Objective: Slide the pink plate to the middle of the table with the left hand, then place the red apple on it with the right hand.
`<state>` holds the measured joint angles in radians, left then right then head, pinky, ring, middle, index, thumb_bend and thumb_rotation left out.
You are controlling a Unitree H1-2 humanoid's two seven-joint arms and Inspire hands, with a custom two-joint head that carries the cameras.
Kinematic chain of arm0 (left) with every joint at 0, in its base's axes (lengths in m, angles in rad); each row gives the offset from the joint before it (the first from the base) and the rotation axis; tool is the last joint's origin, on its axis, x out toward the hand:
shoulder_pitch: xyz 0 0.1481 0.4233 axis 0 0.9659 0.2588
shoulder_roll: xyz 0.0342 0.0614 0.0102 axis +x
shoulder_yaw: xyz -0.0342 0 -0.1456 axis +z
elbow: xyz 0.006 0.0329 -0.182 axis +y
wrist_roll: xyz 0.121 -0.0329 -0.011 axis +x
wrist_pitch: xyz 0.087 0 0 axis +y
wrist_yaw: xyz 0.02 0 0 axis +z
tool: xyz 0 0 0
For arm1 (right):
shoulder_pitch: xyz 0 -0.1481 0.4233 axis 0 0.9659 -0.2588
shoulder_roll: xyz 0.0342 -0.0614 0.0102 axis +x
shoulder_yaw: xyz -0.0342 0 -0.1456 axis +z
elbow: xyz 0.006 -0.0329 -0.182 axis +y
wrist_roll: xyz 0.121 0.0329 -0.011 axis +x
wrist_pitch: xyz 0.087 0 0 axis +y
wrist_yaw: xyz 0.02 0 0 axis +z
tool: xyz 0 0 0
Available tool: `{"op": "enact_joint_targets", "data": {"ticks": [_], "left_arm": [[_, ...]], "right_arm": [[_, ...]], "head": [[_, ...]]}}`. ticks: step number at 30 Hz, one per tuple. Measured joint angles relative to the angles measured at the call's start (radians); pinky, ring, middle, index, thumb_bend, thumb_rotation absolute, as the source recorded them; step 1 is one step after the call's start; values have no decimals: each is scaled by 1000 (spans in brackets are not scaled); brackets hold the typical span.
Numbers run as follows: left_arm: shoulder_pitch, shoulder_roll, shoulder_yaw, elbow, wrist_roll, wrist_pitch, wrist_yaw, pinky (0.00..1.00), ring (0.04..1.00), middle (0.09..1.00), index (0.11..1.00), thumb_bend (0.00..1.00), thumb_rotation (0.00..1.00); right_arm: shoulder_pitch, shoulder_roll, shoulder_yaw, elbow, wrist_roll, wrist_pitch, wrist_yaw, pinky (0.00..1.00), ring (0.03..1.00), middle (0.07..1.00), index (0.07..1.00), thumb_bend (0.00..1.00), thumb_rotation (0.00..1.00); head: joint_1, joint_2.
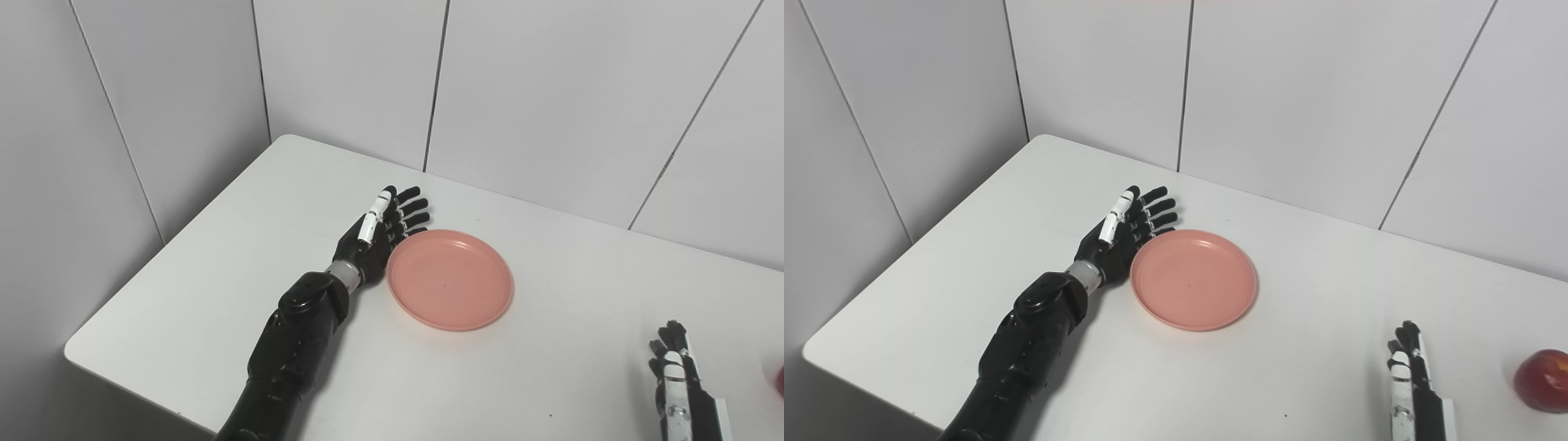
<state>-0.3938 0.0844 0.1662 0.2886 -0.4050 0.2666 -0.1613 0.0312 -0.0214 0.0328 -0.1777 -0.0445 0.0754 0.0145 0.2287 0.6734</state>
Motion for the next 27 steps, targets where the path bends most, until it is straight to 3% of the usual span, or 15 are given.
{"op": "enact_joint_targets", "data": {"ticks": [7, 27], "left_arm": [[17, -31, -21, -43, 22, 19, 37, 859, 869, 869, 853, 317, 1000], [45, -83, -74, -94, 41, 35, 50, 857, 867, 868, 850, 332, 1000]], "right_arm": [[-2, 17, -1, 0, -8, -1, -2, 975, 946, 958, 957, 105, 1000], [-2, 49, 12, -13, -78, 0, -35, 957, 931, 940, 941, 126, 1000]], "head": [[-41, 11], [-117, 35]]}}
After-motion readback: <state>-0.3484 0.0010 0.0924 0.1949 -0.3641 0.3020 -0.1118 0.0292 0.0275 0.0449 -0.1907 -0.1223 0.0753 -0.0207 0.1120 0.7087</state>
